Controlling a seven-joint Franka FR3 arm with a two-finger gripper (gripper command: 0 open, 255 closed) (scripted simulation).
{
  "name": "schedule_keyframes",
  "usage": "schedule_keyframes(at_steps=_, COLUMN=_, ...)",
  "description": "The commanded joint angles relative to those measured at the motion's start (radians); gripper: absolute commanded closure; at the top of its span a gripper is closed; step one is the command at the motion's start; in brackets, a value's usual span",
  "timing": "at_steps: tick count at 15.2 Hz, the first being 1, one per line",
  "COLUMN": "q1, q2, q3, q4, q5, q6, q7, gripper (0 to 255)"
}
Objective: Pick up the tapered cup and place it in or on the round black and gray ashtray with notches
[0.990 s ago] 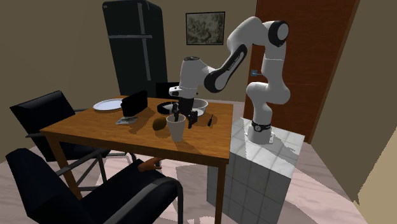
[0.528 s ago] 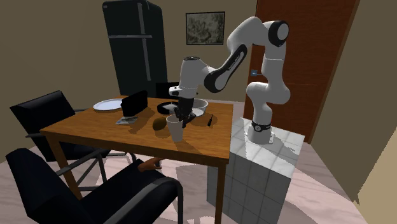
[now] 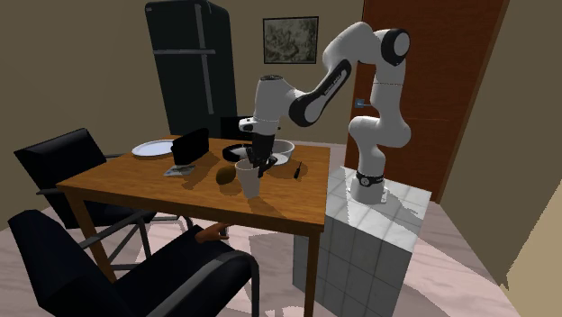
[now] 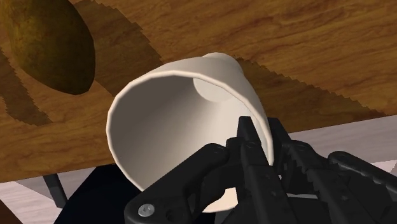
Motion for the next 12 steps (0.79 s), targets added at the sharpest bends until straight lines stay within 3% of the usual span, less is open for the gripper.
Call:
schedule_keyframes(at_steps=1, q1=0.0, q2=-0.015, q3=0.002, q4=0.015, q5=-0.003, q6=-0.03, q7=0.001, gripper=255)
schedule_keyframes(at_steps=12, q1=0.003, q2=-0.085, q3=0.014, q4=0.101, q5=-0.015, q6=-0.183, q7=0.002, gripper=255)
